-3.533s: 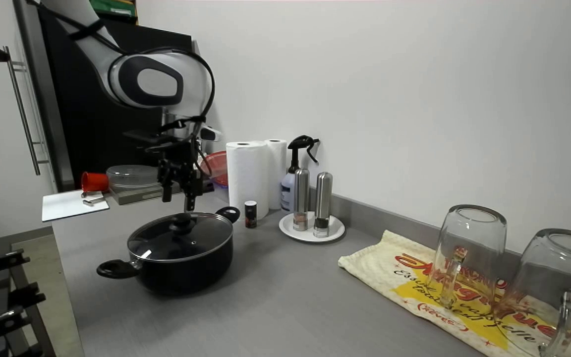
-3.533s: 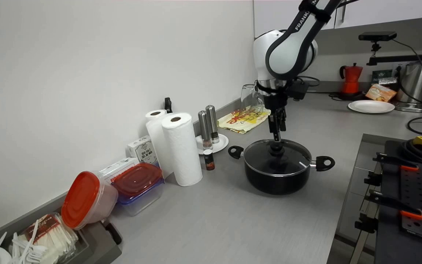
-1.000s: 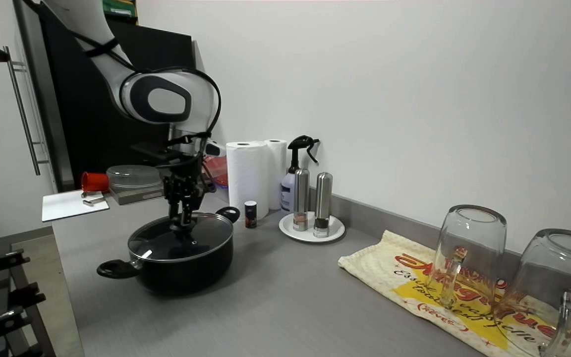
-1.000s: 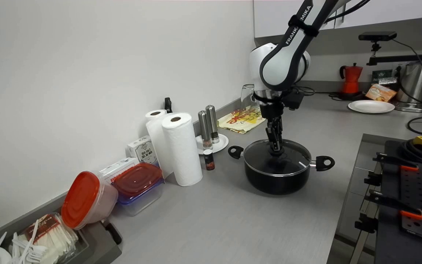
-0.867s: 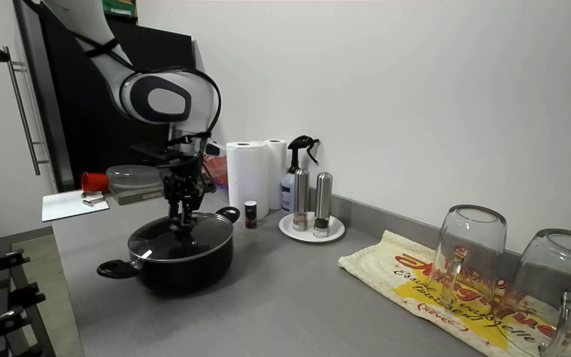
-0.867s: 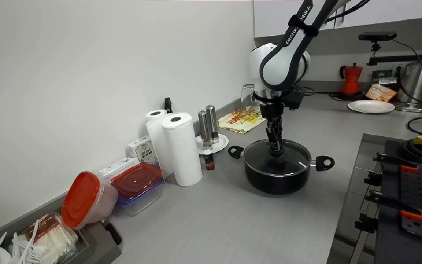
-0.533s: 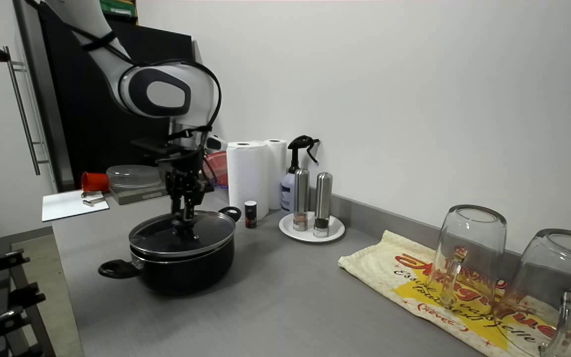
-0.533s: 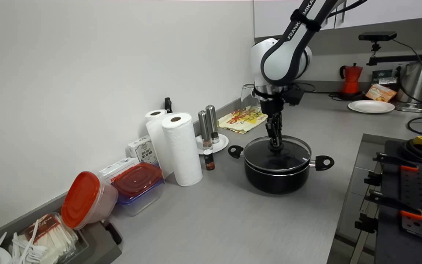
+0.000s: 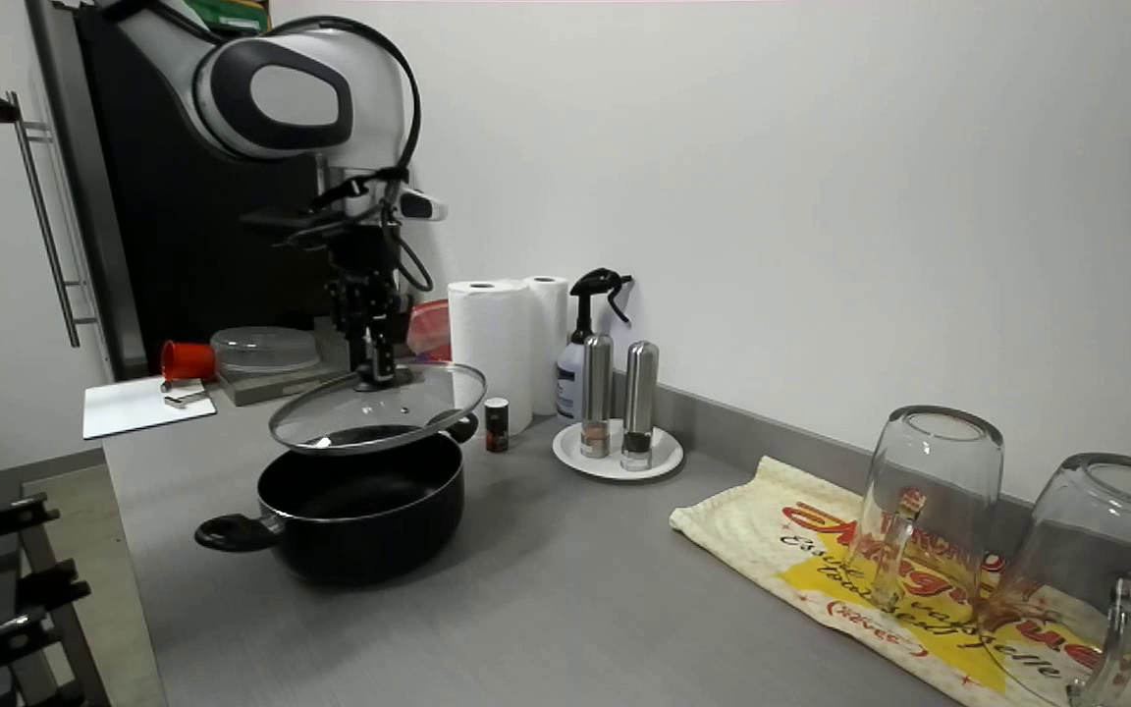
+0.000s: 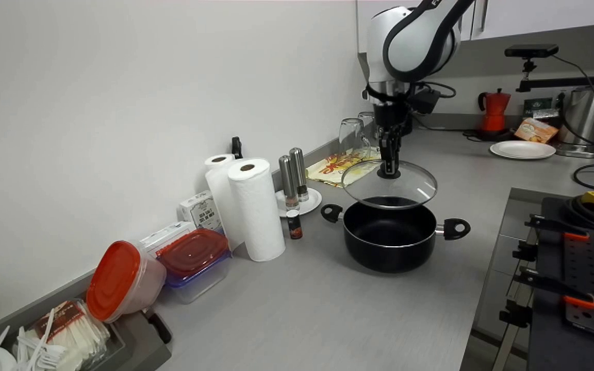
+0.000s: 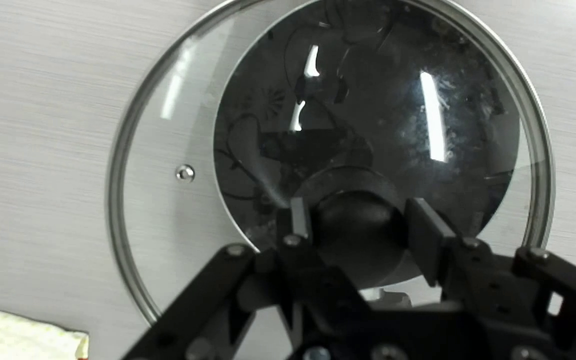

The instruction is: Take the lid off the pot and put it on the counter

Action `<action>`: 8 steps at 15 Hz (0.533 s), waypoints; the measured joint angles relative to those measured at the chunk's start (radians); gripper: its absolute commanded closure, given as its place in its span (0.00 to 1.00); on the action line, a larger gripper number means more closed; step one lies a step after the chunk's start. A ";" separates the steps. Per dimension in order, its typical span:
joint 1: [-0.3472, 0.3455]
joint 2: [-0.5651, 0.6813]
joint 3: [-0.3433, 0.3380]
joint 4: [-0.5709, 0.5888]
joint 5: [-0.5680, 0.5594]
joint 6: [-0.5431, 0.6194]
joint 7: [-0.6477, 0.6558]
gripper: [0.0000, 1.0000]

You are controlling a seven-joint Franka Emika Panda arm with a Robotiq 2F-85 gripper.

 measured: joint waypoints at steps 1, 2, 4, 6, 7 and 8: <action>-0.001 -0.029 -0.010 -0.015 -0.011 0.000 0.001 0.76; -0.005 -0.059 -0.022 -0.031 -0.022 -0.001 0.001 0.76; -0.022 -0.120 -0.049 -0.063 -0.043 -0.003 0.001 0.76; -0.050 -0.181 -0.080 -0.096 -0.063 -0.004 -0.001 0.76; -0.065 -0.209 -0.096 -0.110 -0.071 -0.004 -0.003 0.76; -0.082 -0.237 -0.113 -0.124 -0.078 -0.005 -0.005 0.76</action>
